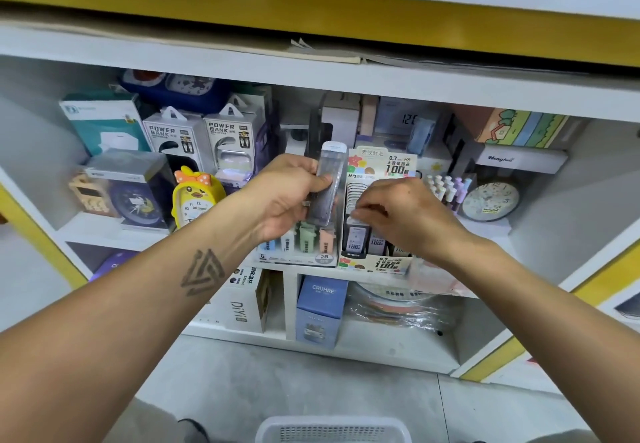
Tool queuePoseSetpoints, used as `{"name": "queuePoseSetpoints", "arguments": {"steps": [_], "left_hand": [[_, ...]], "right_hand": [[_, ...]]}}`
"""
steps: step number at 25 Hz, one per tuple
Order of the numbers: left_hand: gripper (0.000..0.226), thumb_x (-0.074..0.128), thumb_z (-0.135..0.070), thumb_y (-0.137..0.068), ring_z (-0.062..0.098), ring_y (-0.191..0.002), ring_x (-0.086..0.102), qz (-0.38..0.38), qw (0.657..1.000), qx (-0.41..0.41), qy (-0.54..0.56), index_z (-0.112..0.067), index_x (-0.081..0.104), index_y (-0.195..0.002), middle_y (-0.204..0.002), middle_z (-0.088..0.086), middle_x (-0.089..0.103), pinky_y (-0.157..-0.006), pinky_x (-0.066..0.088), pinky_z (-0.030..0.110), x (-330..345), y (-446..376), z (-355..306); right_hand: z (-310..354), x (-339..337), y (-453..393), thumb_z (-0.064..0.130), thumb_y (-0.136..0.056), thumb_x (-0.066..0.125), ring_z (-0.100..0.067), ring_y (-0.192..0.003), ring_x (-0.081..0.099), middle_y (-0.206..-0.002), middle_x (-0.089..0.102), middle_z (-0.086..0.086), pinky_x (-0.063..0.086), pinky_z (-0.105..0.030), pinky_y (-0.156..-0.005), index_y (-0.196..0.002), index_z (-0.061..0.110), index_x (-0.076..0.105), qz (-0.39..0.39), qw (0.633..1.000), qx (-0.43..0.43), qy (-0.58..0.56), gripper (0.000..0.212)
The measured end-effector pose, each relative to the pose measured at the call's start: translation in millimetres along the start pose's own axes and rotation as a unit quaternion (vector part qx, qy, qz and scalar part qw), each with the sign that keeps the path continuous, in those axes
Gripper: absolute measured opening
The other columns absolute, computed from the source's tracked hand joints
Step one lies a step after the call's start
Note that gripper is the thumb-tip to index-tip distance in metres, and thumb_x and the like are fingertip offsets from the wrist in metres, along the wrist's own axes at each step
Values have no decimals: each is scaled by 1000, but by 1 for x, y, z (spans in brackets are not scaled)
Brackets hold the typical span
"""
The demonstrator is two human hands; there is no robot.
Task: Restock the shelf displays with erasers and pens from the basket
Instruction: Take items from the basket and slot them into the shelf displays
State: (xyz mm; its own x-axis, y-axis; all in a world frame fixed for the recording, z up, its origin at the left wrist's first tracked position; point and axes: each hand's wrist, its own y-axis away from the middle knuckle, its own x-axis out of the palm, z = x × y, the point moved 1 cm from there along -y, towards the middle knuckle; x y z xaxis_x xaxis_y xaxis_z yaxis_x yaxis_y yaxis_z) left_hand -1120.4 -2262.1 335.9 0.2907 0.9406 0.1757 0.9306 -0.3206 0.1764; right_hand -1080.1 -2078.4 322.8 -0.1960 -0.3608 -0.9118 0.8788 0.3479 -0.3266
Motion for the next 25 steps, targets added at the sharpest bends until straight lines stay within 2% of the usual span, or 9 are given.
{"name": "queuePoseSetpoints", "arguments": {"steps": [2,5,7,9,11,14,16,19,25], "left_hand": [[15,50,-1,-96,20,-63,59,19,999,-33,3,0,61,-106,-76,11,62,-54,50,30,1,2,-1],[21,40,-10,-95,16,-56,48,108,991,-76,-25,-4,59,-101,-72,9,58,-50,38,27,6,7,-2],[24,37,-10,-94,15,-54,45,138,986,-96,-11,-2,59,-102,-72,10,58,-46,35,24,10,9,-2],[27,40,-9,-95,16,-55,52,141,986,-91,-16,2,63,-104,-74,10,63,-47,41,24,14,9,1],[24,47,-7,-97,21,-68,65,96,988,-24,-117,1,69,-104,-82,11,71,-60,53,29,13,6,4],[25,51,1,-94,20,-77,70,-6,949,76,-306,-12,73,-89,-84,7,74,-71,55,32,3,1,6],[31,47,6,-91,15,-65,67,-47,948,78,-304,-13,70,-80,-77,5,72,-62,54,27,-4,-2,7],[30,49,9,-90,14,-60,64,-39,949,68,-304,-12,67,-77,-73,6,70,-55,52,22,-3,-5,11],[29,55,4,-88,17,-66,68,-11,940,88,-329,-18,67,-74,-77,11,72,-58,53,24,3,-8,20]], "right_hand": [[-1,-2,-2,23,-95,67,-13,-79,66,-87,72,10,53,-33,-77,-101,18,75,-49,997,44,-42,12],[0,-12,-6,11,-93,69,-11,-87,68,-112,70,9,57,-29,-82,-129,27,61,-73,940,115,-312,41],[1,-15,-6,5,-92,68,-14,-95,69,-119,72,2,58,-30,-84,-127,24,63,-65,901,114,-414,41],[1,-21,-5,1,-88,71,-14,-92,71,-104,77,1,56,-25,-83,-113,14,72,-83,887,114,-439,28],[-2,-29,-1,4,-84,76,-10,-81,68,-89,76,8,55,-21,-80,-100,18,77,-99,896,117,-416,22],[-10,-38,5,13,-79,83,-4,-67,54,-81,71,7,50,-16,-66,-91,25,76,-87,935,130,-318,19],[-13,-34,7,20,-78,84,-1,-59,50,-79,69,11,46,-16,-60,-87,26,73,-76,960,147,-225,15],[-10,-23,9,29,-84,79,-4,-65,56,-78,65,17,48,-25,-67,-97,24,75,-105,986,112,-60,15],[-3,2,3,30,-92,70,-24,-78,64,-84,70,0,52,-37,-70,-99,21,64,-17,999,32,15,13]]}}
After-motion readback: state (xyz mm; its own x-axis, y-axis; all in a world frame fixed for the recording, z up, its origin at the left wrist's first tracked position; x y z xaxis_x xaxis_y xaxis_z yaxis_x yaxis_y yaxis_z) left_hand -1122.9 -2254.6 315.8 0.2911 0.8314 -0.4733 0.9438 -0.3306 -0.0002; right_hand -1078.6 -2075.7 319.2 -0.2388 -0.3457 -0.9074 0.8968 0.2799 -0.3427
